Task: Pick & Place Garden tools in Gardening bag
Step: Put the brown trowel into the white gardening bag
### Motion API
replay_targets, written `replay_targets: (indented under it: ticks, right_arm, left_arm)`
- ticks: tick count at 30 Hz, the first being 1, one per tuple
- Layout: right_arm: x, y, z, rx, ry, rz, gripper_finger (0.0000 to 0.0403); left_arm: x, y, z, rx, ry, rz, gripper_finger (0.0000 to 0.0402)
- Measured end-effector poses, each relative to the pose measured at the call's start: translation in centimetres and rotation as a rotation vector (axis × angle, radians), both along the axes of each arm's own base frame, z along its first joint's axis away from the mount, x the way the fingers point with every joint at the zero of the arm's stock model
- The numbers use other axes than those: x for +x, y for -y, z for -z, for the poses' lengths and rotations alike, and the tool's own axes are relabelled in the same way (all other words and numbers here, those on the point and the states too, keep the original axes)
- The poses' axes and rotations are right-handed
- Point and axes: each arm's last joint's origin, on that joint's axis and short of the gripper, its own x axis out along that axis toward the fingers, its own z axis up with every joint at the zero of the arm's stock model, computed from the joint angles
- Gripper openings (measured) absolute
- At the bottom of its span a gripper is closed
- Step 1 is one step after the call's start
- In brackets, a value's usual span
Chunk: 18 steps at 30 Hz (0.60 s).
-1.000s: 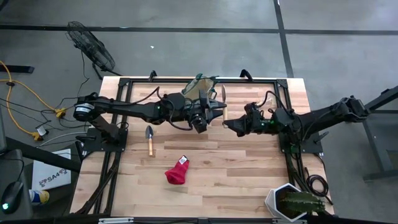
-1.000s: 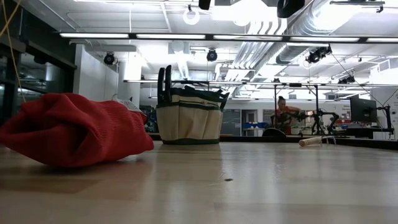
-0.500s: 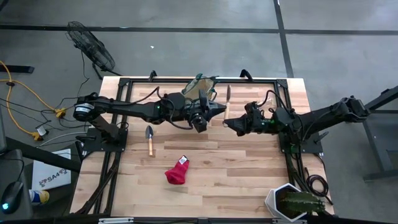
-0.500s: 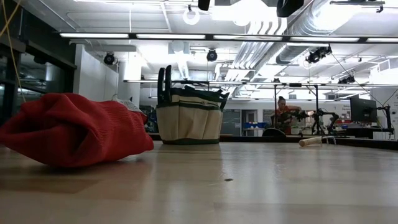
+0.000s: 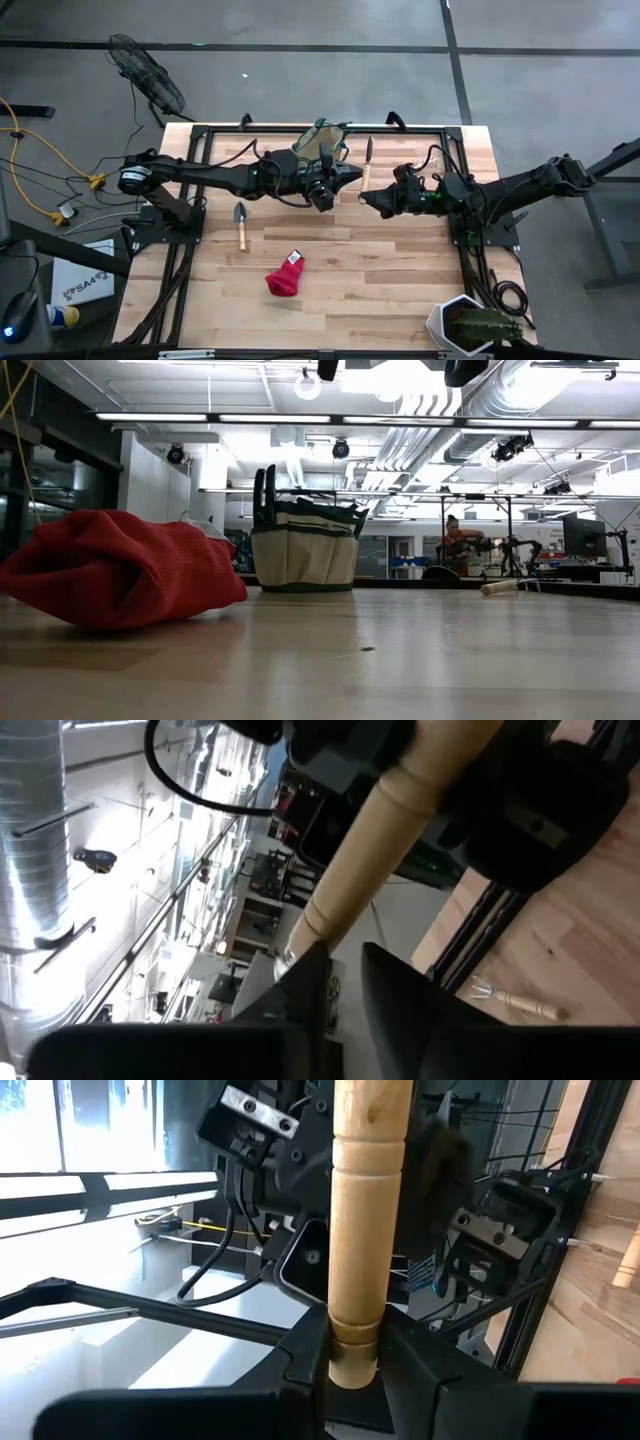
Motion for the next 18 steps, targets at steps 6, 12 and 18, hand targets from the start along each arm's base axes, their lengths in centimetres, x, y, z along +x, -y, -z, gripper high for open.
replay_targets:
  ticks: [6,12,18]
  right_arm:
    - [0.0,0.0,0.0,0.001,0.000,-0.002,0.0059]
    - [0.4,-0.1,0.3,0.019,-0.011,-0.005,0.0059]
    - [2.2,-0.5,1.3,0.053,0.031,-0.040,0.0059]
  left_arm:
    - [0.0,0.0,0.0,0.017,-0.005,-0.001,0.0138]
    - [0.0,0.1,0.0,0.123,-0.025,0.034,0.0184]
    - [0.0,0.1,0.1,0.158,-0.038,0.045,0.0189]
